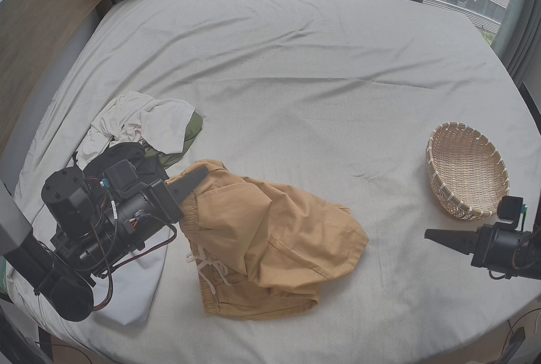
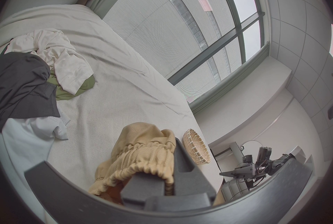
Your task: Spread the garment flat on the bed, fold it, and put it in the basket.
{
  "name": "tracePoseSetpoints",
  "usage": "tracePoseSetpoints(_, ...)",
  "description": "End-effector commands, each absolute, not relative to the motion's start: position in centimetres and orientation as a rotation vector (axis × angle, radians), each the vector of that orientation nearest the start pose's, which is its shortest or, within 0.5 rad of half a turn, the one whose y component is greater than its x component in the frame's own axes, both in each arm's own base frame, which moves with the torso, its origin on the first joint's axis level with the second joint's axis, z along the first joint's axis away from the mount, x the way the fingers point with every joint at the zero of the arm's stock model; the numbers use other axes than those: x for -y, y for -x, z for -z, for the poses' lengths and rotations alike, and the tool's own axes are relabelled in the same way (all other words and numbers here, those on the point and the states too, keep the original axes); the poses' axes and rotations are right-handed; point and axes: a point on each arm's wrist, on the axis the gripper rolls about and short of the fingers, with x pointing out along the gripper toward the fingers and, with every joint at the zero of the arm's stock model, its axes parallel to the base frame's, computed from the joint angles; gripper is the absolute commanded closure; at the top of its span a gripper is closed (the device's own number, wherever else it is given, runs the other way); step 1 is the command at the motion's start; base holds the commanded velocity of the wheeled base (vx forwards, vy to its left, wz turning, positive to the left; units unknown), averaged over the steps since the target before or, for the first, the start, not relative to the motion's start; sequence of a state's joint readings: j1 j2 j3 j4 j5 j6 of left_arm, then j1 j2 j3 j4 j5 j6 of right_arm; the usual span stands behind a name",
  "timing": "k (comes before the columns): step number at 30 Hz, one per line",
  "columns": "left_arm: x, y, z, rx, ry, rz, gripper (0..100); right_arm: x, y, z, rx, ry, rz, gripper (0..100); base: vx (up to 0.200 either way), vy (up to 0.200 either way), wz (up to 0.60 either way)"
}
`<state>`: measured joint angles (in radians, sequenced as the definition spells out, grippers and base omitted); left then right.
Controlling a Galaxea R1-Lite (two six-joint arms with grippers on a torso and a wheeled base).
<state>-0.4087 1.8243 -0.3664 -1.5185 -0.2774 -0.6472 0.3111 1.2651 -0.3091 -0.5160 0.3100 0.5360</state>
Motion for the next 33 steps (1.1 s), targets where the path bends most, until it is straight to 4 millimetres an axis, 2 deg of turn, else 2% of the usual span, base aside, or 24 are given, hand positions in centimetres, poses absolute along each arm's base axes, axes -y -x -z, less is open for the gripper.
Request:
tracePoseSetpoints(1, 11.4, -24.7, -13.2, -0.161, 0.625, 0.683, 100, -7.3, -17.6, -11.3, -0.766, -0.488, -0.469, 0, 0.0, 0.0, 0.0)
tracePoseSetpoints(9, 11.5, -25.2, -12.8, -0.169, 0.625, 0.677, 100, -9.5, -20.2, -7.9, -0.832, -0.473, -0.491, 0, 0.0, 0.0, 0.0)
tracePoseSetpoints(14, 11.5, -25.2, -12.7, -0.161, 0.625, 0.678, 100, -11.0, -21.6, -5.7, -0.864, -0.524, -0.498, 0, 0.0, 0.0, 0.0)
tracePoseSetpoints(33, 11.5, -25.2, -12.6, -0.162, 0.616, 0.677, 100, -13.9, -23.1, -2.3, -0.85, -0.586, -0.531, 0, 0.0, 0.0, 0.0)
